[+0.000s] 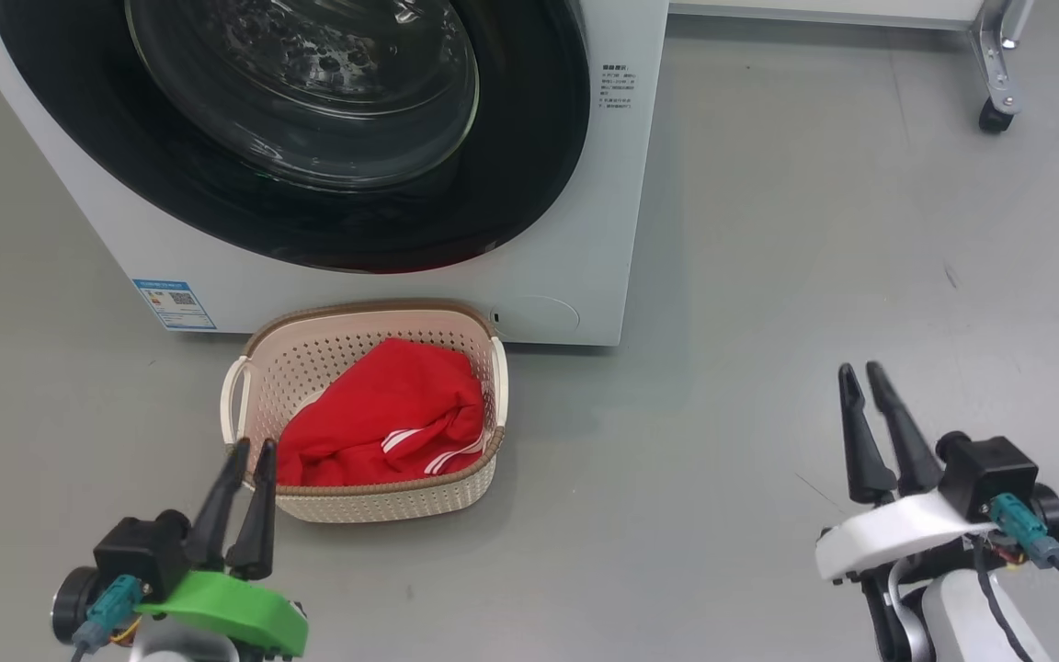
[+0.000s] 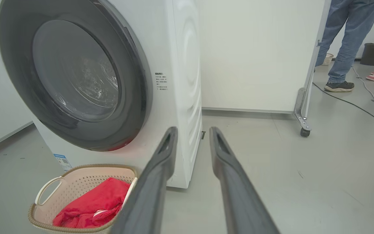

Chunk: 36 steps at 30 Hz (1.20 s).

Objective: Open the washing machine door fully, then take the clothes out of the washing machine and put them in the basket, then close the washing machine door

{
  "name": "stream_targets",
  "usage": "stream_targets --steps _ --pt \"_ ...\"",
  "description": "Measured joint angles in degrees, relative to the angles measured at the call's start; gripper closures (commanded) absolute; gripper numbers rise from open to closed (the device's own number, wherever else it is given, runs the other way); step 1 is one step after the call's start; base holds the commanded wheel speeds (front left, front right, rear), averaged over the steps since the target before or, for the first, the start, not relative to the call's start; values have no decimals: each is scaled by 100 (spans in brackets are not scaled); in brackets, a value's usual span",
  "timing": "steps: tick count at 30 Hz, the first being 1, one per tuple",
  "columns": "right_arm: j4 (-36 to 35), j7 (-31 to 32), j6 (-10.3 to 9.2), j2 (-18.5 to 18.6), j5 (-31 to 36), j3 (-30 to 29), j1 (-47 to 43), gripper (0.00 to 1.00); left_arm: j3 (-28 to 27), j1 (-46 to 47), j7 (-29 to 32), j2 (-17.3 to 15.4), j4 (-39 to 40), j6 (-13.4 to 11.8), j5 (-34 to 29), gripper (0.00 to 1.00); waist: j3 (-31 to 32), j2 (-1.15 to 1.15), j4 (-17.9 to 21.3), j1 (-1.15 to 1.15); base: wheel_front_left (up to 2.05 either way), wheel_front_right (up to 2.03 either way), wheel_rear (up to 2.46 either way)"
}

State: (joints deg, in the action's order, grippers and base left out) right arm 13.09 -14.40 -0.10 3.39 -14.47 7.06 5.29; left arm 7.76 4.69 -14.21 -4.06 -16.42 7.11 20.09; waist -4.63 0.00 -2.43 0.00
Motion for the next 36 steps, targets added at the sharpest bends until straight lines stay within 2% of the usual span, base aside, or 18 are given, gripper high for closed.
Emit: stream_targets --steps 7,36 --pt "155 34 3 -31 -153 -13 -177 100 15 -129 11 57 -120 0 174 100 12 0 8 0 0 0 0" --pt "215 655 202 -65 -2427 -452 -169 100 -256 -129 571 96 -21 0 2279 100 145 0 80 0 0 0 0"
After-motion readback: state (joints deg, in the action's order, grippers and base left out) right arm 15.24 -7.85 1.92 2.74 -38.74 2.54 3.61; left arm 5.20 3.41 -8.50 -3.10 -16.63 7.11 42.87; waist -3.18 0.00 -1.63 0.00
